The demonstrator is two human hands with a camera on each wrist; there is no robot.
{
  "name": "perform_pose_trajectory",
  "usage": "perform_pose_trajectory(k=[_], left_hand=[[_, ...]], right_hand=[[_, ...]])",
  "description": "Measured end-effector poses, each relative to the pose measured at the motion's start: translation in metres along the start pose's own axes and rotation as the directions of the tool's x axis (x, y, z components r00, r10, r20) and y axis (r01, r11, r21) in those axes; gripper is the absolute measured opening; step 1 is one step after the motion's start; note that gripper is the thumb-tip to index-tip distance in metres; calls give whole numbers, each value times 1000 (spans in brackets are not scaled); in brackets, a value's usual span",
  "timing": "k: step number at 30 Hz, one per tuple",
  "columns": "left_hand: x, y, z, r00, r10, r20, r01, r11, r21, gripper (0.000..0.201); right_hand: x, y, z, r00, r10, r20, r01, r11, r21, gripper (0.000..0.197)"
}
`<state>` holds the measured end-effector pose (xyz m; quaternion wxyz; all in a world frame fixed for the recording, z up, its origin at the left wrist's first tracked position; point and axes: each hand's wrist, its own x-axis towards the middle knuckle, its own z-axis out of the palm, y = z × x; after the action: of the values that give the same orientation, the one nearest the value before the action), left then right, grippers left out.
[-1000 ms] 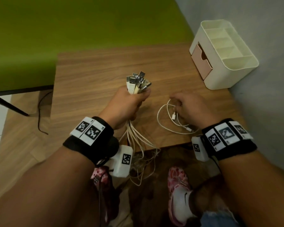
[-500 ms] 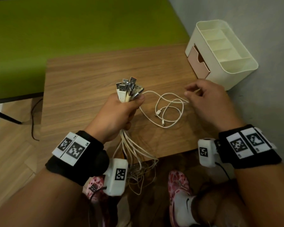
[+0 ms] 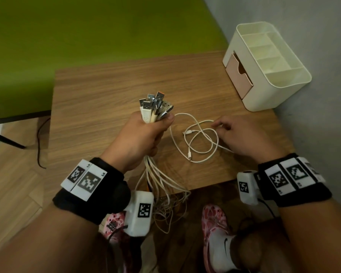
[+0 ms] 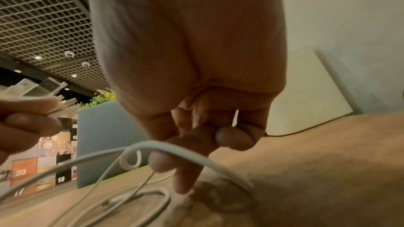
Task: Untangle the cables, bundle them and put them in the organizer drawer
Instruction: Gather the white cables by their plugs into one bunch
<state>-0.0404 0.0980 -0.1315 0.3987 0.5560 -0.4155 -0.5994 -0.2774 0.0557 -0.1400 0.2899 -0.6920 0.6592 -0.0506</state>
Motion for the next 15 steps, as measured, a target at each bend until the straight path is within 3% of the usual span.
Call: perform_pose_trajectory(k=[10, 15], left_hand=[[0, 0, 0, 1000, -5, 15, 5, 1000, -13, 31], [0, 0, 0, 1000, 3, 17, -3, 1000, -13, 28]], right_hand=[[1, -10, 25, 992, -122, -5, 120, 983, -141, 27], [-1, -17, 30, 987, -162, -16, 154, 961, -230, 13]])
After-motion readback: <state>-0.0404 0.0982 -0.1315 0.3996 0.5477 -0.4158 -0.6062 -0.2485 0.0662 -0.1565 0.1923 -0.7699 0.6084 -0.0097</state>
